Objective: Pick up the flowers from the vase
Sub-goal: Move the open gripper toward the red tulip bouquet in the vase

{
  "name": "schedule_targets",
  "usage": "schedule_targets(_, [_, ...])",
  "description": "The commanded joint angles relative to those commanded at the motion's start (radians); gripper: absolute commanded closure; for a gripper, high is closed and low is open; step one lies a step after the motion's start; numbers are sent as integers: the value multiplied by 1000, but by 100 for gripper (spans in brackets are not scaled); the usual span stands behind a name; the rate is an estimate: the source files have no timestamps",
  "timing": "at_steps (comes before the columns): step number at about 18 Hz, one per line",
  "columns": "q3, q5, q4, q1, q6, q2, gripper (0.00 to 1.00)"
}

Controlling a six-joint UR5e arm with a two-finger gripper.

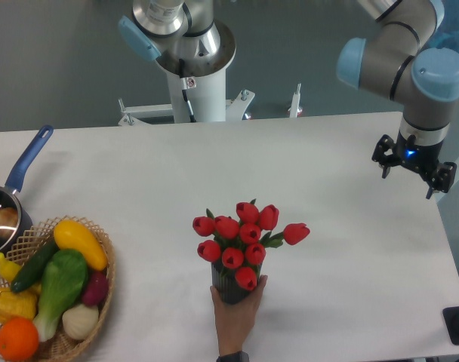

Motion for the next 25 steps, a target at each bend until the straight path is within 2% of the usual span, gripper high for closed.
schedule_targets(5, [-21, -2, 3, -6, -3, 2, 0])
schedule_targets(7, [-66, -24, 26, -6, -11, 2, 0])
schedule_targets(11, [-138, -136, 127, -5, -66, 14, 0])
schedule_targets(13, [-191, -173, 132, -5, -67, 29, 0])
schedule_targets(16, [-248, -367, 140, 0, -69, 41, 0])
schedule_targets(19, [-279, -601, 133, -6, -93, 70, 0])
schedule_targets(20, [-284, -647, 133, -8, -100, 78, 0])
schedule_targets(25, [-284, -712, 135, -38, -101, 124, 0])
